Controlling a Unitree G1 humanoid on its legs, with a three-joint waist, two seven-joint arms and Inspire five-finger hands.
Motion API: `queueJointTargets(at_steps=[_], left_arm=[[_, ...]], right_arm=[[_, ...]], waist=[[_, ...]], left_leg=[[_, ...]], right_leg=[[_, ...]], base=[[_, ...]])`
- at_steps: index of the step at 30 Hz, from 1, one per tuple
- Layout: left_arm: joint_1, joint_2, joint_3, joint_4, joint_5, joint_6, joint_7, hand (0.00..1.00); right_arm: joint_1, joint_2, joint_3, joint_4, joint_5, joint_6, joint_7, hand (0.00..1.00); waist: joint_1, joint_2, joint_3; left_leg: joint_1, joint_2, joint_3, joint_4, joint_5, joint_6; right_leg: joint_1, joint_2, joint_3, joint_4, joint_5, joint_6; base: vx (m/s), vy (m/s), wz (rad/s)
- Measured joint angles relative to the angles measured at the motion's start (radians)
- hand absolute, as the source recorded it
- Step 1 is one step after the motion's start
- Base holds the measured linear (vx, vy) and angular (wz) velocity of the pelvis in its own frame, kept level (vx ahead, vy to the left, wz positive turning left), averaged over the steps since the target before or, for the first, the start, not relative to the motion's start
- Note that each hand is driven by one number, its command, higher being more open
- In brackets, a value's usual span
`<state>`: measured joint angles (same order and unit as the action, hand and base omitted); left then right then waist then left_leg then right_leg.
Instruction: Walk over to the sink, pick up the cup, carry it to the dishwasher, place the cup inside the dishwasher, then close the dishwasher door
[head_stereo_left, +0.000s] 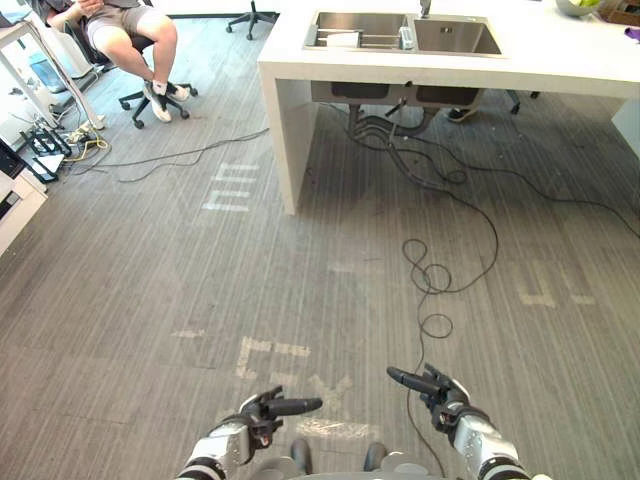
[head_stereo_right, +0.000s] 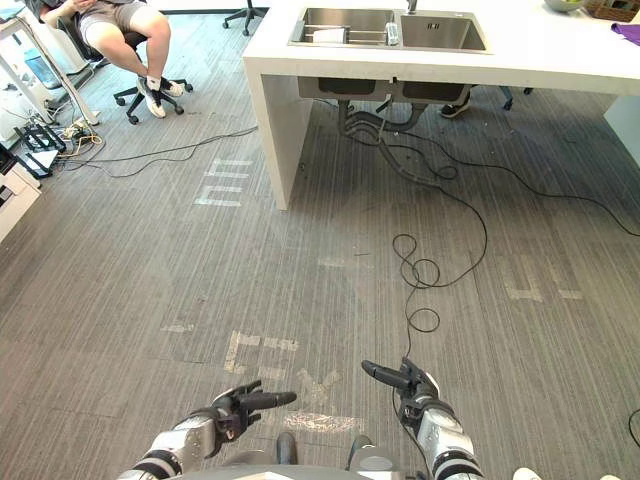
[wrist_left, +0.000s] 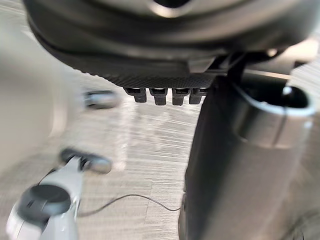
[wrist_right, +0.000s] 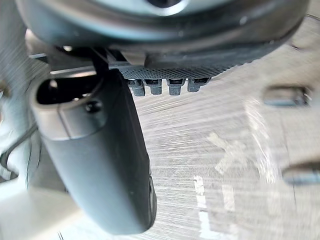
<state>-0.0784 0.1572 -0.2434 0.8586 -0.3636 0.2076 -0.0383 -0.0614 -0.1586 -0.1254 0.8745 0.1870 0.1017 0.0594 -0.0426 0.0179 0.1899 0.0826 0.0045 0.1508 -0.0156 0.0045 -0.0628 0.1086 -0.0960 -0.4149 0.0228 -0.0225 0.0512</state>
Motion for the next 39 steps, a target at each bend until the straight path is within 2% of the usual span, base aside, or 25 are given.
queueJointTargets(at_steps=[7,12,16,21,25,31,33,35,37,38,39], left_arm=[[0.025,0.008,-0.001,-0.033,0.11,-0.021,0.062,1.0],[0.052,0.012,0.0,-0.039,0.179,-0.036,0.128,1.0],[0.111,0.019,0.011,-0.037,0.198,-0.024,0.154,1.0],[0.166,0.01,0.092,0.007,0.126,0.015,0.142,1.0],[0.159,0.021,0.138,0.084,0.058,0.026,0.075,1.0],[0.137,0.027,0.139,0.135,-0.002,0.025,0.027,1.0],[0.132,0.026,0.138,0.14,-0.01,0.025,0.001,1.0],[0.109,0.03,0.118,0.164,-0.011,0.031,-0.015,1.0],[0.093,0.029,0.1,0.17,-0.013,0.042,-0.015,1.0],[0.086,0.039,0.079,0.17,-0.02,0.046,-0.019,1.0],[0.085,0.041,0.078,0.17,-0.024,0.047,-0.019,1.0]], right_arm=[[0.045,-0.001,0.044,0.001,-0.173,0.005,0.004,1.0],[0.051,0.009,0.062,-0.001,-0.19,0.022,-0.002,1.0],[0.112,0.041,0.073,-0.046,-0.176,0.053,-0.015,1.0],[0.187,0.087,0.066,-0.062,-0.06,0.079,0.004,1.0],[0.19,0.088,0.053,-0.016,0.025,0.06,0.011,1.0],[0.181,0.084,0.034,0.031,0.048,0.035,0.03,1.0],[0.167,0.076,0.034,0.056,0.066,0.036,0.034,1.0],[0.149,0.067,0.036,0.06,0.067,0.043,0.033,1.0],[0.141,0.043,0.046,0.06,0.07,0.051,0.033,1.0],[0.135,0.029,0.053,0.061,0.092,0.067,0.034,1.0],[0.134,0.026,0.053,0.061,0.101,0.074,0.035,1.0]], waist=[[0.0,-0.001,0.0],[0.002,-0.008,-0.004],[0.003,-0.026,-0.018],[0.003,-0.048,-0.032],[0.0,-0.065,-0.047],[-0.001,-0.065,-0.049],[-0.001,-0.063,-0.05],[-0.002,-0.07,-0.051],[-0.007,-0.066,-0.049],[-0.011,-0.068,-0.044],[-0.011,-0.071,-0.042]], left_leg=[[0.007,-0.015,-0.003,-0.013,0.003,0.004],[0.016,-0.025,-0.003,-0.028,0.011,0.014],[0.041,-0.025,0.002,-0.051,0.017,0.014],[0.059,-0.023,0.058,-0.069,0.017,0.014],[0.084,-0.018,0.145,-0.07,0.012,0.021],[0.104,-0.01,0.19,-0.075,0.006,0.034],[0.098,-0.009,0.201,-0.075,0.0,0.056],[0.093,-0.026,0.218,-0.075,-0.017,0.087],[0.093,-0.033,0.219,-0.075,-0.023,0.097],[0.1,-0.037,0.213,-0.07,-0.024,0.099],[0.107,-0.039,0.209,-0.068,-0.024,0.099]], right_leg=[[0.001,-0.025,-0.03,0.031,-0.015,0.011],[0.004,-0.034,-0.037,0.031,-0.015,0.013],[0.017,-0.033,-0.033,0.03,-0.019,0.018],[0.012,-0.03,0.003,0.031,-0.019,0.018],[0.012,-0.024,0.052,0.031,-0.016,0.015],[0.009,-0.013,0.089,0.032,-0.011,0.009],[-0.026,-0.017,0.099,0.085,-0.034,0.003],[-0.108,-0.072,0.093,0.257,-0.109,0.032],[-0.173,-0.105,0.08,0.396,-0.118,0.031],[-0.235,-0.142,0.074,0.545,-0.11,0.019],[-0.25,-0.154,0.075,0.592,-0.104,0.009]], base=[[-0.01,0.032,0.08],[0.0,0.037,0.04],[0.0,0.001,-0.01],[-0.03,0.013,-0.22],[-0.04,0.028,-0.36],[-0.04,0.001,-0.23],[-0.03,0.002,-0.16],[-0.01,0.024,-0.13],[0.04,0.022,-0.01],[0.08,0.024,0.07],[0.09,0.018,0.17]])
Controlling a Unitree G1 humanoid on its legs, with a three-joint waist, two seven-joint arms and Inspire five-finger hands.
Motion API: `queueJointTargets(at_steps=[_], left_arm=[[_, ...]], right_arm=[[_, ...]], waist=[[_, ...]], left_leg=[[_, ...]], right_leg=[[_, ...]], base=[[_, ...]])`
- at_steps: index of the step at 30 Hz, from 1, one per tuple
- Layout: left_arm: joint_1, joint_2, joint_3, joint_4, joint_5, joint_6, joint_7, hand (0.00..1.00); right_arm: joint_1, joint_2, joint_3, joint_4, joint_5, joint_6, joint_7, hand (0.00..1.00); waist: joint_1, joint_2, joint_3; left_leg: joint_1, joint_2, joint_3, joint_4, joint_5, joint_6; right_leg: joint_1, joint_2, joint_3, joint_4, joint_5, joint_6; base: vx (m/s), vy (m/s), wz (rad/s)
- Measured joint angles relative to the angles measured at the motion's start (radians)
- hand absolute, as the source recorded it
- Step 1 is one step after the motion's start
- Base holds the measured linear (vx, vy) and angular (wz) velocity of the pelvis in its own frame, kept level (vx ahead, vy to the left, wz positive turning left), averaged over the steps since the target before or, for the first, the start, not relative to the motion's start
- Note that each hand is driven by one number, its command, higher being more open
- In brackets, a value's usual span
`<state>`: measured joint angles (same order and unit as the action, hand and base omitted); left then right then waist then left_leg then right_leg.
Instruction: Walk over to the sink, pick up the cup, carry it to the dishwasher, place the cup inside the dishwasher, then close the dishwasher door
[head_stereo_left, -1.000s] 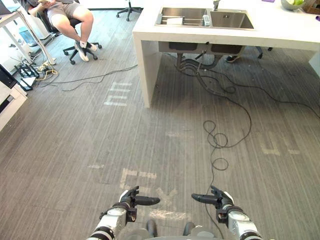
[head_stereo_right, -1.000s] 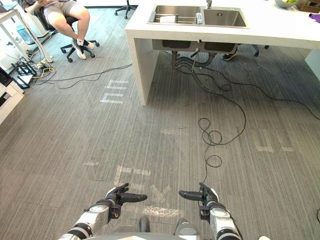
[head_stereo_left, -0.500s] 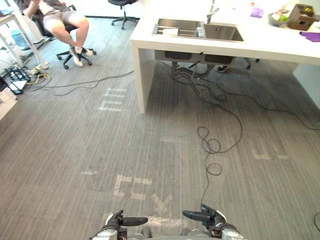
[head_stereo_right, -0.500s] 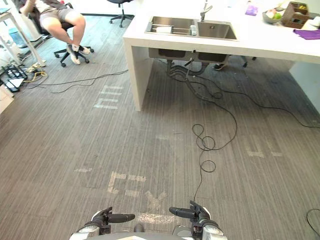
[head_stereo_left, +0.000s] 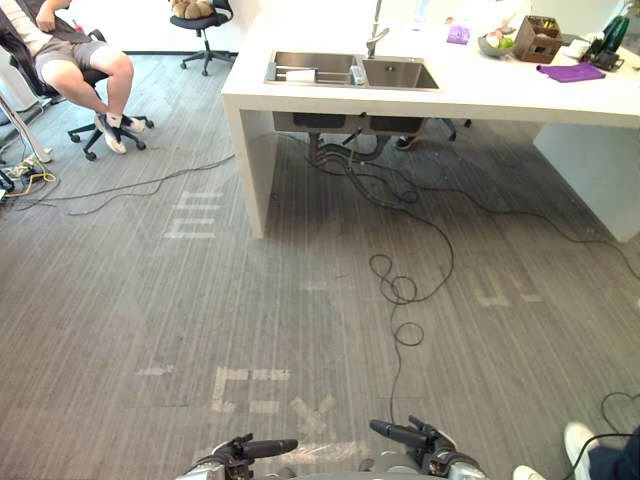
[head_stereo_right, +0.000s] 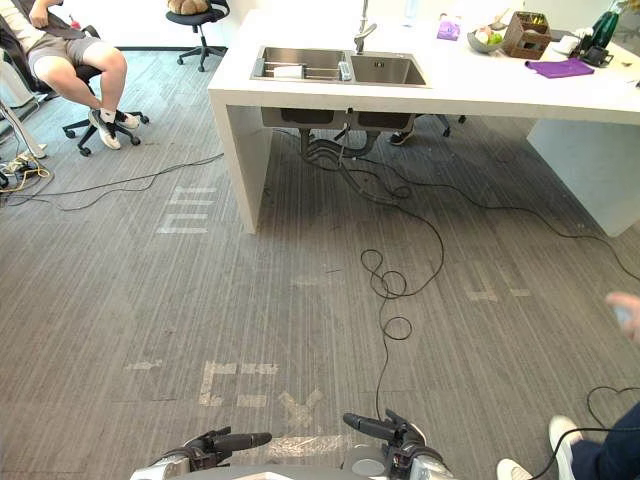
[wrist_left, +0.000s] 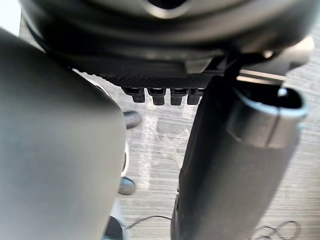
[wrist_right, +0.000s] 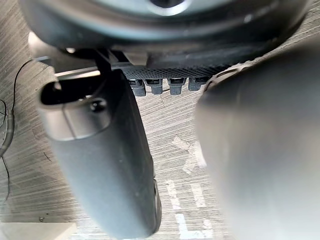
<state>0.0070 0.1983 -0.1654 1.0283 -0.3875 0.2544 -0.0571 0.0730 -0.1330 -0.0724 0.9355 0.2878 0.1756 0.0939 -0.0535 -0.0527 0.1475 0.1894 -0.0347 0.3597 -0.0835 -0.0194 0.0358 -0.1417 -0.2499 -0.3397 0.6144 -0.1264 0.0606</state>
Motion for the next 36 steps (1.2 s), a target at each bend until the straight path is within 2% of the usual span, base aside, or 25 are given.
queueJointTargets(at_steps=[2,3,5,7,10,11,12,13,15,17,18,19,20,21,22,23,25,27,29,31,32,33,34,35,36], left_arm=[[-0.005,-0.002,-0.001,-0.016,-0.041,0.004,0.009,1.0],[-0.01,-0.006,-0.002,-0.057,-0.086,0.024,0.024,1.0],[-0.026,-0.01,-0.002,-0.103,-0.118,0.041,0.031,1.0],[-0.073,-0.017,-0.021,-0.139,-0.13,0.061,0.031,1.0],[-0.103,-0.02,-0.033,-0.161,-0.131,0.072,0.031,1.0],[-0.104,-0.019,-0.035,-0.161,-0.133,0.077,0.031,1.0],[-0.106,-0.021,-0.036,-0.148,-0.134,0.087,0.032,1.0],[-0.103,-0.03,-0.038,-0.138,-0.131,0.102,0.029,1.0],[-0.097,-0.034,-0.041,-0.115,-0.12,0.107,0.024,1.0],[-0.078,-0.032,-0.041,-0.085,-0.103,0.104,0.024,1.0],[-0.078,-0.03,-0.044,-0.081,-0.101,0.097,0.025,1.0],[-0.07,-0.032,-0.05,-0.078,-0.101,0.091,0.024,1.0],[-0.053,-0.043,-0.051,-0.072,-0.089,0.078,0.024,1.0],[-0.043,-0.051,-0.048,-0.068,-0.083,0.069,0.024,1.0],[-0.053,-0.061,-0.035,-0.063,-0.08,0.049,0.024,1.0],[-0.056,-0.063,-0.033,-0.063,-0.081,0.034,0.023,1.0],[-0.05,-0.071,-0.024,-0.069,-0.085,-0.01,0.021,1.0],[-0.045,-0.079,0.0,-0.101,-0.087,-0.036,0.019,1.0],[-0.03,-0.082,0.013,-0.152,-0.095,-0.046,0.016,1.0],[-0.001,-0.095,0.018,-0.215,-0.095,-0.059,0.016,1.0],[0.012,-0.105,0.017,-0.243,-0.097,-0.063,0.025,1.0],[0.015,-0.108,0.015,-0.251,-0.106,-0.062,0.03,1.0],[0.015,-0.118,0.012,-0.261,-0.12,-0.058,0.045,1.0],[0.015,-0.121,0.01,-0.27,-0.126,-0.054,0.054,1.0],[0.01,-0.123,0.009,-0.282,-0.131,-0.048,0.069,1.0]], right_arm=[[-0.001,-0.016,0.0,0.002,0.023,0.011,0.001,1.0],[-0.004,-0.02,-0.001,0.002,0.054,0.009,0.005,1.0],[-0.018,-0.02,0.0,0.001,0.078,0.009,0.009,1.0],[-0.027,-0.019,0.001,-0.019,0.119,0.008,0.013,1.0],[-0.034,-0.015,-0.001,-0.046,0.16,0.005,0.006,1.0],[-0.033,-0.013,-0.002,-0.052,0.161,0.005,0.004,1.0],[-0.025,-0.008,-0.009,-0.057,0.161,0.005,-0.002,1.0],[-0.023,-0.007,-0.028,-0.057,0.161,0.007,-0.013,1.0],[-0.017,-0.002,-0.038,-0.057,0.161,0.013,-0.02,1.0],[-0.006,0.003,-0.069,-0.059,0.165,0.016,-0.019,1.0],[0.01,0.003,-0.079,-0.06,0.165,0.015,-0.021,1.0],[0.035,0.0,-0.09,-0.062,0.172,0.013,-0.024,1.0],[0.062,-0.004,-0.102,-0.074,0.183,0.012,-0.028,1.0],[0.076,-0.007,-0.101,-0.088,0.184,0.016,-0.028,1.0],[0.081,-0.016,-0.1,-0.102,0.183,0.02,-0.028,1.0],[0.09,-0.02,-0.1,-0.105,0.181,0.026,-0.026,1.0],[0.112,-0.033,-0.097,-0.118,0.168,0.034,-0.025,1.0],[0.118,-0.043,-0.098,-0.117,0.141,0.044,-0.025,1.0],[0.126,-0.045,-0.097,-0.118,0.14,0.052,-0.018,1.0],[0.118,-0.045,-0.096,-0.115,0.14,0.052,-0.011,1.0],[0.1,-0.045,-0.096,-0.112,0.141,0.052,-0.009,1.0],[0.091,-0.044,-0.096,-0.109,0.142,0.049,-0.009,1.0],[0.063,-0.042,-0.093,-0.094,0.146,0.036,-0.007,1.0],[0.053,-0.042,-0.086,-0.09,0.147,0.033,-0.003,1.0],[0.039,-0.042,-0.075,-0.075,0.147,0.024,0.009,1.0]], waist=[[-0.018,0.003,0.011],[-0.032,0.012,0.029],[-0.032,0.015,0.04],[-0.032,0.017,0.054],[-0.025,0.002,0.071],[-0.024,-0.01,0.077],[-0.023,-0.024,0.093],[-0.031,0.002,0.108],[-0.039,0.03,0.117],[-0.039,0.038,0.116],[-0.041,0.044,0.114],[-0.04,0.054,0.102],[-0.04,0.078,0.077],[-0.035,0.09,0.067],[-0.033,0.105,0.061],[-0.04,0.115,0.057],[-0.041,0.133,0.061],[-0.041,0.144,0.069],[-0.027,0.134,0.077],[-0.013,0.133,0.078],[-0.013,0.131,0.079],[-0.012,0.13,0.08],[-0.005,0.128,0.085],[-0.003,0.127,0.088],[0.0,0.127,0.102]], left_leg=[[0.036,-0.005,-0.036,0.001,-0.013,0.018],[0.051,0.001,-0.064,0.018,-0.018,0.034],[0.047,0.02,-0.082,0.054,-0.039,0.03],[0.036,0.051,-0.115,0.1,-0.057,0.003],[0.017,0.063,-0.137,0.168,-0.109,-0.039],[0.022,0.06,-0.142,0.189,-0.13,-0.049],[0.031,0.053,-0.153,0.241,-0.182,-0.07],[0.033,0.087,-0.156,0.274,-0.219,-0.085],[0.042,0.127,-0.165,0.301,-0.254,-0.114],[0.049,0.177,-0.174,0.333,-0.296,-0.144],[0.05,0.193,-0.186,0.347,-0.313,-0.149],[0.059,0.215,-0.196,0.353,-0.338,-0.146],[0.07,0.243,-0.195,0.358,-0.359,-0.118],[0.068,0.253,-0.2,0.39,-0.366,-0.085],[-0.017,0.286,-0.19,0.588,-0.33,-0.076],[-0.08,0.319,-0.192,0.73,-0.271,-0.108],[-0.181,0.373,-0.229,1.011,-0.146,-0.13],[-0.28,0.373,-0.22,1.181,-0.191,-0.113],[-0.328,0.324,-0.175,1.094,-0.231,-0.101],[-0.348,0.264,-0.103,0.79,-0.233,-0.102],[-0.354,0.216,-0.095,0.547,-0.207,-0.123],[-0.353,0.194,-0.101,0.422,-0.175,-0.134],[-0.347,0.17,-0.125,0.221,-0.059,-0.164],[-0.35,0.173,-0.131,0.189,-0.038,-0.171],[-0.349,0.184,-0.114,0.174,0.01,-0.155]], right_leg=[[-0.045,-0.045,0.006,0.163,0.057,-0.024],[-0.067,-0.05,0.009,0.188,0.013,-0.01],[-0.086,-0.035,0.005,0.111,-0.016,-0.012],[-0.092,0.013,0.007,-0.164,0.018,-0.004],[-0.067,0.04,0.013,-0.506,0.098,0.028],[-0.055,0.035,0.014,-0.528,0.094,0.034],[-0.027,0.017,0.022,-0.535,0.132,0.066],[-0.033,0.03,0.017,-0.482,0.155,0.079],[-0.042,0.061,0.025,-0.414,0.154,0.076],[-0.085,0.085,0.039,-0.277,0.13,0.036],[-0.104,0.096,0.042,-0.215,0.107,-0.002],[-0.121,0.111,0.04,-0.151,0.071,-0.058],[-0.123,0.137,0.026,-0.126,0.03,-0.101],[-0.123,0.153,0.021,-0.122,0.012,-0.115],[-0.119,0.167,0.017,-0.105,-0.014,-0.133],[-0.094,0.176,0.008,-0.107,-0.03,-0.135],[-0.001,0.21,0.002,-0.138,-0.081,-0.158],[0.087,0.228,0.002,-0.183,-0.101,-0.169],[0.165,0.228,0.011,-0.231,-0.107,-0.174],[0.218,0.226,0.035,-0.277,-0.103,-0.154],[0.234,0.224,0.046,-0.309,-0.098,-0.146],[0.242,0.224,0.055,-0.325,-0.094,-0.141],[0.265,0.231,0.08,-0.367,-0.084,-0.124],[0.275,0.236,0.088,-0.385,-0.081,-0.12],[0.306,0.247,0.1,-0.413,-0.081,-0.108]], base=[[0.14,-0.007,0.46],[0.16,-0.014,0.62],[0.16,-0.039,0.46],[0.2,-0.093,0.46],[0.23,-0.168,0.22],[0.25,-0.257,0.11],[0.22,-0.292,0.14],[0.22,-0.292,0.19],[0.26,-0.283,0.13],[0.26,-0.27,0.11],[0.18,-0.217,0.26],[0.34,-0.294,0.21],[0.38,-0.269,0.05],[0.43,-0.231,-0.11],[0.29,-0.151,-0.06],[0.37,-0.189,0.01],[0.38,-0.157,0.06],[0.38,-0.103,0.02],[0.36,-0.08,-0.18],[0.38,-0.052,-0.37],[0.34,-0.015,-0.24],[0.43,0.025,-0.39],[0.37,0.045,-0.38],[0.44,0.089,-0.45],[0.36,0.136,-0.36]])
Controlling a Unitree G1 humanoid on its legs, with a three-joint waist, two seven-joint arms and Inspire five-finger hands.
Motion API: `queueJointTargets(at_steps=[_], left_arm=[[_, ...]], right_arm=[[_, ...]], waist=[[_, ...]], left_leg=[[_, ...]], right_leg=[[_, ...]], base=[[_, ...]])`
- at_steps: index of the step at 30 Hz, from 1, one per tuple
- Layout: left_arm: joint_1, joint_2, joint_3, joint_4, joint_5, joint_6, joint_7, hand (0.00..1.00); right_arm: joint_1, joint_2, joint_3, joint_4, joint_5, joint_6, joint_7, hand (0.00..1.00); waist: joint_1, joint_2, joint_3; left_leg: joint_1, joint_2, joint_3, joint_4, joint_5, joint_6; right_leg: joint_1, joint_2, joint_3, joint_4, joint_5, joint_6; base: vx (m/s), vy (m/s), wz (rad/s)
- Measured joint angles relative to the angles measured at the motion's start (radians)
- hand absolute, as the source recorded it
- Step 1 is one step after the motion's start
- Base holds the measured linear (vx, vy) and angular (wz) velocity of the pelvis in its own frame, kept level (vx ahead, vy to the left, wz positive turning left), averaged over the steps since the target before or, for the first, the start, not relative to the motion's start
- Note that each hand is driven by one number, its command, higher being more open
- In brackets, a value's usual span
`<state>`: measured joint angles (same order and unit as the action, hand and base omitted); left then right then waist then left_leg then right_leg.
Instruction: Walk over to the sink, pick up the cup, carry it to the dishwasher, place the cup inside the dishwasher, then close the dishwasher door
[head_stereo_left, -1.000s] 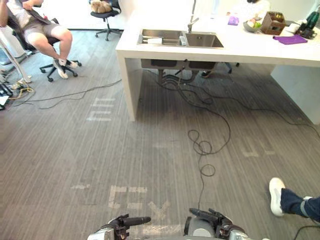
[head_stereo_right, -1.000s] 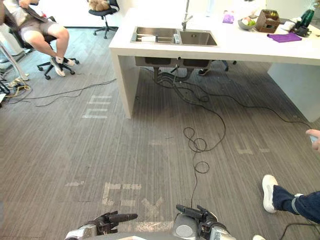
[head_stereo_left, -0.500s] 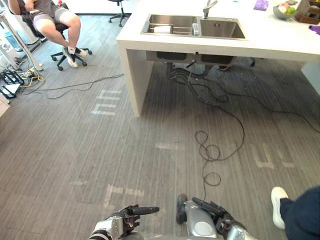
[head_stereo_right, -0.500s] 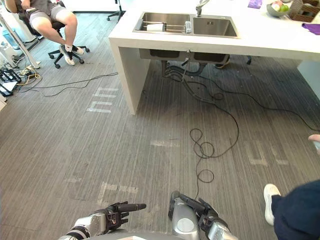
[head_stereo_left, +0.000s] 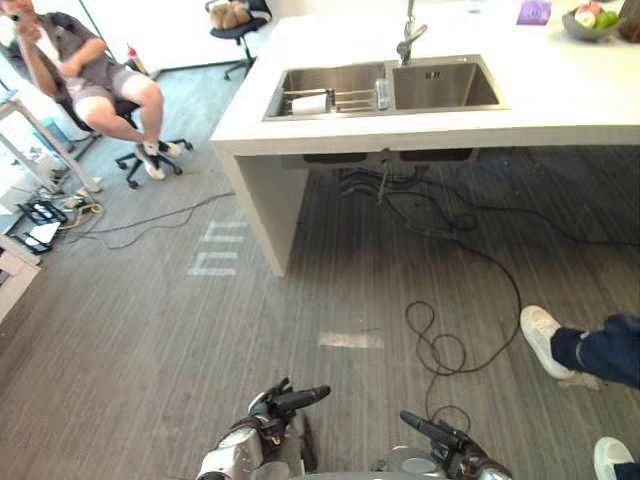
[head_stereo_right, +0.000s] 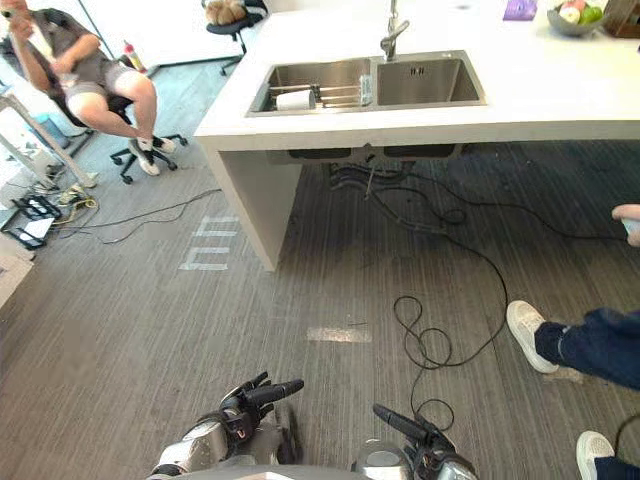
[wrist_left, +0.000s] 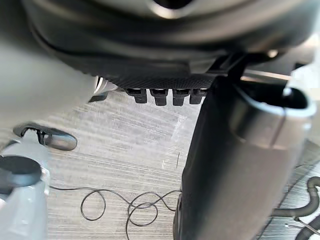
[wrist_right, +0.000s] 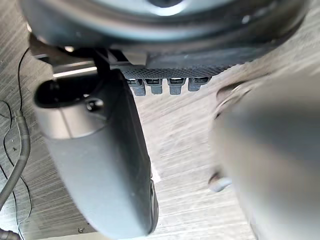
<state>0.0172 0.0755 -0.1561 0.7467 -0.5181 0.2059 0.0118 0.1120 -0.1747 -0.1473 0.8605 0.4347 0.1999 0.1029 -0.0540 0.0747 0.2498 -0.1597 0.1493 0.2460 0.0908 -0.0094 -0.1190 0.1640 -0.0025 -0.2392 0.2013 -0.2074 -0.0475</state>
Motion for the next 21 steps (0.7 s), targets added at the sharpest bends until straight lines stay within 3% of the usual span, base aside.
queueJointTargets(at_steps=[1,3,4,7,9,10,11,12,13,14,15,16,17,18,20,21], left_arm=[[-0.003,0.001,-0.003,0.001,-0.007,0.008,0.014,1.0],[-0.002,0.0,-0.006,0.004,-0.017,0.015,0.03,1.0],[-0.016,0.01,-0.002,0.006,-0.028,0.019,0.039,1.0],[-0.025,0.023,0.023,0.002,-0.042,0.008,0.042,1.0],[-0.013,0.022,0.057,0.023,-0.042,0.008,0.041,1.0],[-0.013,0.023,0.064,0.032,-0.041,0.007,0.039,1.0],[-0.008,0.023,0.073,0.043,-0.04,0.006,0.037,1.0],[0.001,0.024,0.082,0.044,-0.039,0.004,0.038,1.0],[0.013,0.025,0.085,0.044,-0.038,0.005,0.041,1.0],[0.018,0.024,0.085,0.044,-0.037,0.005,0.044,1.0],[0.027,0.03,0.089,0.045,-0.039,0.004,0.054,1.0],[0.029,0.036,0.089,0.045,-0.042,0.003,0.062,1.0],[0.031,0.038,0.088,0.045,-0.043,0.003,0.065,1.0],[0.036,0.039,0.088,0.045,-0.045,0.002,0.069,1.0],[0.044,0.044,0.089,0.043,-0.053,-0.011,0.072,1.0],[0.046,0.057,0.088,0.04,-0.053,-0.014,0.072,1.0]], right_arm=[[-0.014,0.004,0.004,0.011,0.0,-0.005,0.012,1.0],[-0.019,0.005,0.011,0.015,0.0,-0.01,0.022,1.0],[-0.027,0.01,0.03,0.028,0.0,-0.02,0.034,1.0],[-0.034,0.015,0.069,0.043,-0.003,-0.02,0.056,1.0],[-0.033,0.013,0.064,0.065,-0.005,-0.028,0.052,1.0],[-0.033,0.011,0.06,0.07,-0.005,-0.029,0.051,1.0],[-0.033,0.009,0.044,0.078,-0.004,-0.033,0.049,1.0],[-0.032,0.008,0.028,0.083,-0.005,-0.045,0.048,1.0],[-0.035,0.003,0.012,0.083,-0.004,-0.047,0.045,1.0],[-0.037,0.005,0.004,0.081,-0.004,-0.049,0.041,1.0],[-0.047,0.004,-0.004,0.081,0.008,-0.052,0.027,1.0],[-0.057,0.001,-0.009,0.085,0.016,-0.052,0.014,1.0],[-0.058,0.001,-0.013,0.089,0.019,-0.052,0.009,1.0],[-0.054,0.005,-0.022,0.113,0.04,-0.048,0.005,1.0],[-0.033,0.034,-0.059,0.154,0.085,-0.032,-0.001,1.0],[-0.007,0.056,-0.097,0.156,0.12,-0.031,-0.011,1.0]], waist=[[0.006,-0.008,0.007],[0.005,-0.017,0.016],[0.008,-0.042,0.03],[0.03,-0.065,0.037],[0.038,-0.087,0.002],[0.038,-0.097,-0.004],[0.037,-0.119,-0.014],[0.035,-0.127,-0.016],[0.026,-0.12,-0.017],[0.022,-0.118,-0.017],[0.018,-0.114,-0.015],[0.014,-0.111,-0.013],[0.013,-0.104,-0.009],[0.009,-0.093,-0.002],[0.011,-0.092,-0.001],[0.01,-0.104,-0.006]], left_leg=[[0.033,0.008,0.041,-0.019,0.081,0.023],[0.074,0.006,0.068,-0.054,0.177,0.064],[0.082,-0.023,0.065,-0.015,0.171,0.11],[0.037,-0.038,0.072,0.151,0.016,0.113],[0.037,-0.087,0.091,0.199,-0.072,0.143],[0.047,-0.107,0.095,0.199,-0.085,0.149],[0.073,-0.145,0.098,0.207,-0.111,0.162],[0.096,-0.162,0.093,0.224,-0.137,0.177],[0.128,-0.166,0.076,0.245,-0.173,0.184],[0.144,-0.165,0.068,0.252,-0.185,0.185],[0.181,-0.162,0.052,0.246,-0.202,0.178],[0.217,-0.154,0.039,0.218,-0.203,0.167],[0.236,-0.145,0.026,0.205,-0.2,0.158],[0.271,-0.121,-0.002,0.183,-0.197,0.147],[0.307,-0.092,-0.049,0.16,-0.191,0.122],[0.319,-0.091,-0.074,0.154,-0.2,0.077]], right_leg=[[0.031,-0.002,0.015,-0.017,-0.005,0.018],[0.058,-0.015,0.024,-0.021,-0.02,0.044],[0.067,-0.05,0.039,-0.01,-0.033,0.069],[0.057,-0.092,0.072,0.045,-0.051,0.1],[-0.052,-0.179,0.089,0.317,-0.112,0.199],[-0.102,-0.209,0.102,0.421,-0.106,0.218],[-0.175,-0.262,0.135,0.599,-0.059,0.289],[-0.21,-0.285,0.16,0.71,0.012,0.308],[-0.247,-0.303,0.166,0.832,0.119,0.291],[-0.268,-0.312,0.16,0.882,0.105,0.275],[-0.32,-0.329,0.128,0.944,0.032,0.208],[-0.371,-0.342,0.075,0.925,-0.017,0.168],[-0.386,-0.344,0.041,0.882,-0.028,0.16],[-0.396,-0.34,-0.025,0.738,-0.039,0.155],[-0.39,-0.31,-0.044,0.446,-0.017,0.158],[-0.369,-0.293,-0.021,0.224,0.12,0.142]], base=[[0.36,0.159,-0.32],[0.31,0.155,-0.17],[0.32,0.164,-0.12],[0.29,0.188,-0.19],[0.29,0.212,-0.17],[0.34,0.195,0.07],[0.3,0.163,0.15],[0.32,0.13,0.27],[0.25,0.083,0.27],[0.37,0.063,0.34],[0.36,0.009,0.34],[0.36,-0.017,0.36],[0.3,-0.078,0.49],[0.32,-0.142,0.67],[0.33,-0.209,0.82],[0.34,-0.288,0.86]])
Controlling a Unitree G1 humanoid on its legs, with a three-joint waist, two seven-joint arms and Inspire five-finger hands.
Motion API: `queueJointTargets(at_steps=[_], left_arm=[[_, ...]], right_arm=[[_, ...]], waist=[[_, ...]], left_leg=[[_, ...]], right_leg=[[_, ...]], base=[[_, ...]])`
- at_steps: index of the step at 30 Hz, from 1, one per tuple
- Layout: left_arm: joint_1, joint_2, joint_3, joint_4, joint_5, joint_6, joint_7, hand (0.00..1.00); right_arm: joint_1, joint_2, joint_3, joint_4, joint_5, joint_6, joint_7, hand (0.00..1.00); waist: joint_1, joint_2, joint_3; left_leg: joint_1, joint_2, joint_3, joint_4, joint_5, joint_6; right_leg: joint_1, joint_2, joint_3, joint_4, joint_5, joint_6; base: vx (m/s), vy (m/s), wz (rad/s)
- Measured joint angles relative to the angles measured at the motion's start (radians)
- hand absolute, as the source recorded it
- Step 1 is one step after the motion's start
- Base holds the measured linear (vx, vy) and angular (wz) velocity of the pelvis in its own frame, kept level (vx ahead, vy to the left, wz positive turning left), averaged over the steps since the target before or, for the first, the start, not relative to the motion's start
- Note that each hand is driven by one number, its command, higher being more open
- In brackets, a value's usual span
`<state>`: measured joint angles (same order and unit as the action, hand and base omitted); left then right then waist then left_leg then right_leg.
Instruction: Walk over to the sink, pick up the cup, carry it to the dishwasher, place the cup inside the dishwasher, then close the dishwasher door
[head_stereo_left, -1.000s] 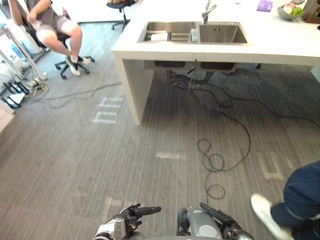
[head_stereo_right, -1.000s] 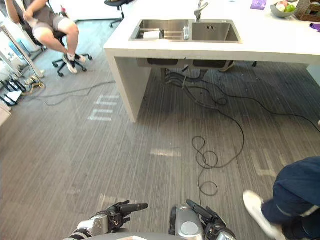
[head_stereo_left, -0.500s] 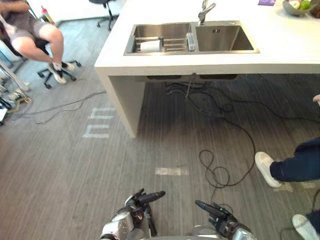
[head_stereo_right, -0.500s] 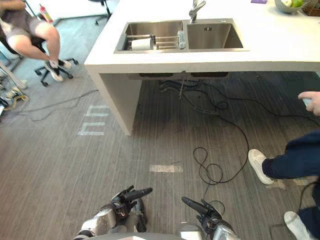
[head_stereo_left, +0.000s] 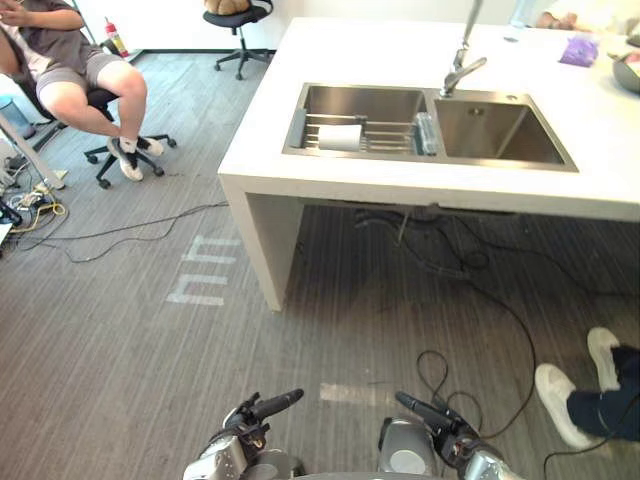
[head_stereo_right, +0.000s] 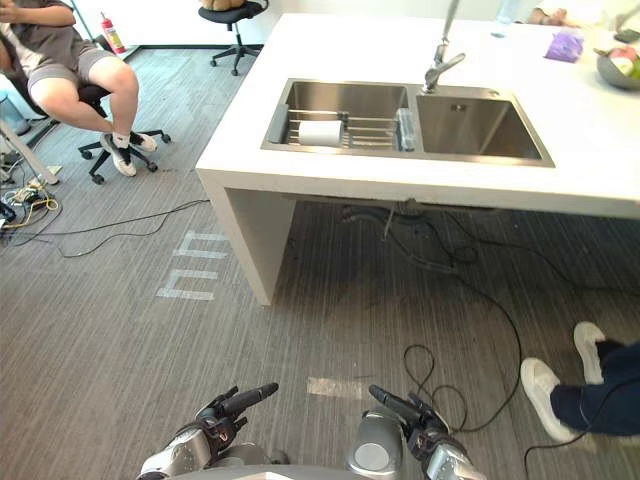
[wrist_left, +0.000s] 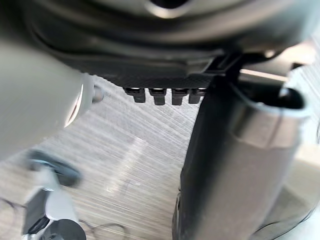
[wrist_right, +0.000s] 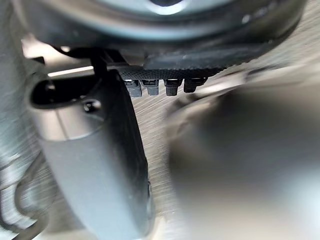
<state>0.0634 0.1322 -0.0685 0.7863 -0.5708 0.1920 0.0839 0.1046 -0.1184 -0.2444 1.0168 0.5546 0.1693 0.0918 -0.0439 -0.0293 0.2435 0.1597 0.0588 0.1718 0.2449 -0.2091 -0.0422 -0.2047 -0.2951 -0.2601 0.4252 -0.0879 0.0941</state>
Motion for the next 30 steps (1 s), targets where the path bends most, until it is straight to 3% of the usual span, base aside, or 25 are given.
queueJointTargets(at_steps=[1,4,5,7,10,11,17,21,25,30], left_arm=[[-0.004,0.01,0.004,0.001,0.001,-0.001,-0.004,1.0],[0.001,-0.037,0.023,-0.012,-0.004,-0.005,0.0,1.0],[-0.002,-0.041,0.023,-0.019,-0.008,-0.006,-0.001,1.0],[-0.014,-0.049,0.02,-0.038,-0.009,-0.011,-0.019,1.0],[-0.026,-0.057,0.005,-0.031,0.003,-0.015,-0.025,1.0],[0.007,0.004,-0.019,0.044,0.034,-0.024,-0.042,1.0],[0.002,0.001,-0.032,0.032,0.033,-0.023,-0.04,1.0],[-0.013,-0.001,-0.062,-0.11,0.016,-0.022,-0.025,1.0],[-0.09,0.001,-0.065,-0.524,-0.047,-0.054,0.026,1.0],[-0.214,-0.004,-0.046,-0.985,-0.075,-0.218,0.024,1.0]], right_arm=[[0.02,0.014,-0.011,0.0,0.012,0.001,-0.006,1.0],[0.028,-0.014,-0.027,-0.005,0.023,0.013,-0.011,1.0],[0.027,-0.013,-0.028,-0.005,0.023,0.017,-0.013,1.0],[0.032,0.001,-0.034,-0.009,0.023,0.025,-0.008,1.0],[0.039,0.012,-0.036,-0.009,0.044,0.025,-0.002,1.0],[0.105,0.034,-0.024,-0.005,0.174,0.037,0.062,1.0],[0.104,0.031,-0.024,-0.006,0.174,0.037,0.062,1.0],[0.107,0.032,-0.028,-0.022,0.174,0.028,0.06,1.0],[0.156,0.062,-0.115,-0.032,0.195,-0.011,0.066,1.0],[0.225,0.073,-0.244,0.016,0.211,-0.048,0.099,1.0]], waist=[[0.004,-0.037,-0.001],[0.008,0.048,-0.023],[0.009,0.054,-0.027],[0.015,0.049,-0.033],[0.023,0.035,-0.038],[0.025,-0.005,-0.072],[0.019,0.0,-0.076],[-0.011,0.014,-0.08],[-0.025,0.032,-0.096],[-0.028,0.062,-0.118]], left_leg=[[0.021,-0.017,-0.03,0.001,-0.029,-0.033],[0.028,0.085,-0.026,-0.006,-0.052,-0.069],[0.024,0.097,-0.026,-0.007,-0.053,-0.071],[0.016,0.126,-0.031,-0.025,-0.047,-0.085],[0.013,0.128,-0.035,-0.039,-0.044,-0.087],[-0.002,0.058,-0.025,-0.079,-0.004,-0.062],[0.0,0.056,-0.017,-0.087,-0.004,-0.062],[0.014,0.046,-0.01,-0.108,0.001,-0.056],[0.039,0.032,-0.035,-0.135,-0.002,-0.054],[0.045,0.044,-0.095,-0.073,-0.063,-0.058]], right_leg=[[0.006,-0.008,0.031,-0.071,0.16,-0.005],[0.031,0.07,-0.019,-0.069,0.109,-0.023],[0.032,0.082,-0.026,-0.078,0.107,-0.027],[0.032,0.111,-0.047,-0.097,0.096,-0.034],[0.028,0.117,-0.054,-0.101,0.096,-0.034],[0.081,0.091,-0.042,-0.305,0.24,-0.013],[0.073,0.092,-0.034,-0.304,0.239,-0.01],[0.061,0.08,-0.025,-0.272,0.227,-0.01],[0.056,0.044,-0.044,-0.186,0.16,0.003],[0.041,0.003,-0.076,-0.001,0.006,0.013]], base=[[0.33,-0.303,0.67],[0.23,-0.246,0.22],[0.17,-0.19,0.03],[0.08,-0.16,0.04],[0.02,-0.083,0.05],[0.0,0.0,0.0],[0.0,0.0,-0.03],[0.0,0.005,-0.02],[0.02,0.006,0.23],[0.12,-0.026,0.32]])
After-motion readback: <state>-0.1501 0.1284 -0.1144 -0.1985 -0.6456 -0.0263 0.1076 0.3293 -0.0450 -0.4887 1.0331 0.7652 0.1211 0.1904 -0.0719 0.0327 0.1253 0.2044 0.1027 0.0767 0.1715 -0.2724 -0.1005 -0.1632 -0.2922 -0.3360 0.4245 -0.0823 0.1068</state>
